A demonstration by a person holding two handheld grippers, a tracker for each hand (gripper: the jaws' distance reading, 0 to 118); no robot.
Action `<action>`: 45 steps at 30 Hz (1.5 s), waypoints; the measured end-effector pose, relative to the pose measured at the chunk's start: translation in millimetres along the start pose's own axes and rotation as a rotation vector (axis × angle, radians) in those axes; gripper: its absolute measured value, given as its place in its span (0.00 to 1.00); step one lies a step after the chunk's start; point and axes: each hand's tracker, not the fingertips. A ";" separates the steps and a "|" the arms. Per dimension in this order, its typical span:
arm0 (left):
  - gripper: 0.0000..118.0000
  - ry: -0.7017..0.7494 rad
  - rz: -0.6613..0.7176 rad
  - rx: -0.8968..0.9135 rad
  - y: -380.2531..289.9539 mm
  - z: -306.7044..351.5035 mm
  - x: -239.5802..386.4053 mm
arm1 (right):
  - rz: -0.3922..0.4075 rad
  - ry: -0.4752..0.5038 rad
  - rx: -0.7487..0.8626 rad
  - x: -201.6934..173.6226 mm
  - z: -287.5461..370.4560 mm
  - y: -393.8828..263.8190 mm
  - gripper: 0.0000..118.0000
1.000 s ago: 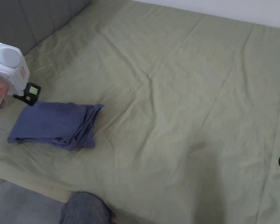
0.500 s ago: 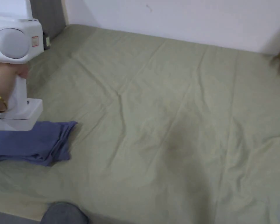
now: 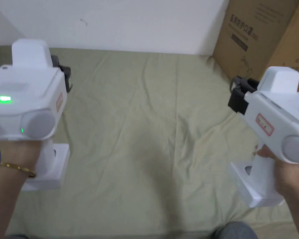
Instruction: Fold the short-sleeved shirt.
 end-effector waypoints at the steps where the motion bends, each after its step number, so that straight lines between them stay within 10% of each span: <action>1: 0.00 -0.020 0.012 -0.009 -8.4 3.4 2.2 | -0.001 -0.007 -0.006 -1.0 1.3 -5.6 0.00; 23: 0.00 -0.031 -0.012 -0.148 -83.6 38.7 11.4 | -0.040 0.041 -0.136 -16.8 23.3 -72.8 0.00; 25: 0.14 -0.033 -0.008 -0.155 -82.0 39.7 11.1 | -0.042 0.040 -0.131 -17.2 25.6 -69.7 0.00; 26: 0.28 -0.036 -0.005 -0.160 -81.0 39.5 11.0 | -0.044 0.039 -0.124 -17.6 26.8 -68.3 0.06; 29: 0.89 -0.045 -0.015 -0.158 -78.4 41.3 11.8 | -0.055 0.037 -0.129 -11.7 23.3 -64.2 0.86; 30: 1.00 -0.045 -0.026 -0.148 -78.1 42.4 13.0 | -0.059 0.045 -0.124 -11.3 24.3 -63.2 0.98; 45: 1.00 -0.027 -0.006 -0.120 -72.6 48.1 10.6 | -0.032 0.029 -0.128 -13.4 25.2 -61.1 0.99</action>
